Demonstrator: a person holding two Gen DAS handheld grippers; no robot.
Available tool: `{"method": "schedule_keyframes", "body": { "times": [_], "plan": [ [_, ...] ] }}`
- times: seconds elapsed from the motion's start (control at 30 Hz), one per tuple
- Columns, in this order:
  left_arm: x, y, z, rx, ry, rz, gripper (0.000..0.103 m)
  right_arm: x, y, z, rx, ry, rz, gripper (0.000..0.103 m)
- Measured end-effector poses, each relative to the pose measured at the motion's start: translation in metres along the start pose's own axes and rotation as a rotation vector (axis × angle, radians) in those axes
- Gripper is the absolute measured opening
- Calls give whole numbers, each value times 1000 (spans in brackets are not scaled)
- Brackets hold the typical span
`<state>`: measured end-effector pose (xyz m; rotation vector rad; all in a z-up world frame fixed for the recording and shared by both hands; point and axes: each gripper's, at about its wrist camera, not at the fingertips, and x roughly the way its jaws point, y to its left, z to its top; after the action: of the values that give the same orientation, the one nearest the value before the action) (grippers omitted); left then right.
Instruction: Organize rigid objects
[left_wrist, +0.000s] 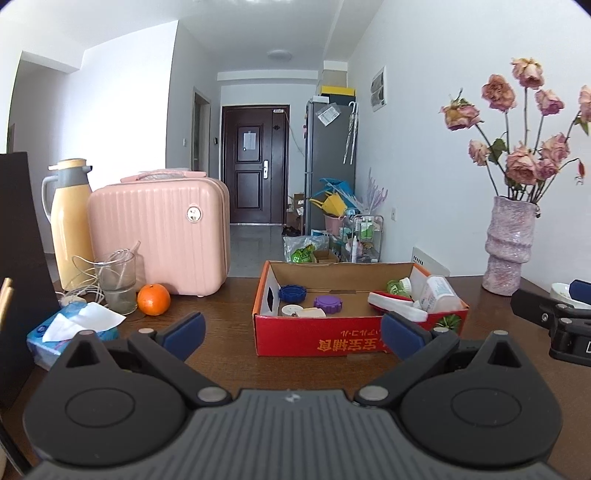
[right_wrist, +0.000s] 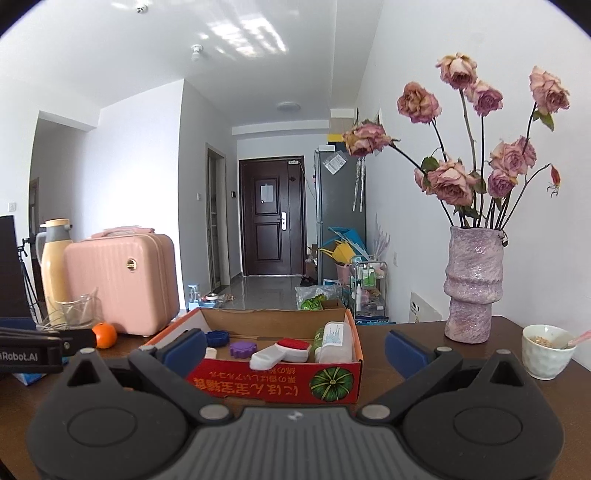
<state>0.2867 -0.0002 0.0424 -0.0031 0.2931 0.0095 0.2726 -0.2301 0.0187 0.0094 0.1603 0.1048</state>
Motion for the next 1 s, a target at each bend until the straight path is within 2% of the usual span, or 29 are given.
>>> {"method": "schedule_keyframes", "body": {
  "times": [0.1, 0.23, 0.5, 0.73, 1.0],
  "plan": [
    [-29, 1, -11, 11, -16, 3, 103, -30, 3, -9, -8, -13, 13, 103],
    [-61, 3, -30, 16, 8, 2, 103, -62, 7, -24, -17, -8, 16, 103],
    [-109, 10, -68, 13, 10, 38, 103, -116, 10, -49, -19, -6, 1, 103],
    [-123, 14, -86, 6, 36, 45, 103, -141, 14, -63, -25, 7, -3, 103],
    [-136, 15, -88, 4, 19, 42, 103, -150, 16, -70, -23, 23, -3, 103]
  ]
}}
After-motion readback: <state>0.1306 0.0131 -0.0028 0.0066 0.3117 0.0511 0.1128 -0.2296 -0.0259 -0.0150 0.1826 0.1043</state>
